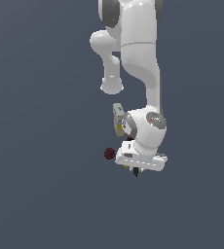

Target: Pick up a designated object from a clutter of objects.

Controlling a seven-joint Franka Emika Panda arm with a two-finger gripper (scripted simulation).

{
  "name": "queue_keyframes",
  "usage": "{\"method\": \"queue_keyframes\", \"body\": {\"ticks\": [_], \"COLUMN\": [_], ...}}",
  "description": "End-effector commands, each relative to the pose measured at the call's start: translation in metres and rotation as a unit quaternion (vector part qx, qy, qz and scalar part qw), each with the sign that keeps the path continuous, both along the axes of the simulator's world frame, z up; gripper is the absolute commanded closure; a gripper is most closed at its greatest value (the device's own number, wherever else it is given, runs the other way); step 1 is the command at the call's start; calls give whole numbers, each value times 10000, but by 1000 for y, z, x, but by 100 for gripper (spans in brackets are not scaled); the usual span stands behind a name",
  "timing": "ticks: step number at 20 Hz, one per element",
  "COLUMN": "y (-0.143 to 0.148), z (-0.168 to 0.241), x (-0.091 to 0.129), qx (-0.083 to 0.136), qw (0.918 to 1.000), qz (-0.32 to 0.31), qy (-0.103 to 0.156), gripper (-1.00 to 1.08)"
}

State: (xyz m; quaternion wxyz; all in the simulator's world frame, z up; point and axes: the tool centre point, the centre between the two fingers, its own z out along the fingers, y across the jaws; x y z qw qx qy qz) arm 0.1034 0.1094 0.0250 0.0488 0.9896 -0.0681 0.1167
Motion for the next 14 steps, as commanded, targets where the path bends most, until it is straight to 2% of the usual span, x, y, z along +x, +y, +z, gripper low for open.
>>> {"method": "queue_keyframes", "body": {"ticks": [1,8,14], "y": [-4,-22,-48], "z": [7,42,93], "x": [0,-5,-12], "qx": [-1,-2,-5], "qw": [10000,10000,10000], "qz": [-8,-6,-1], "qy": [-10,-11,-13], "gripper": [108,108,108]}}
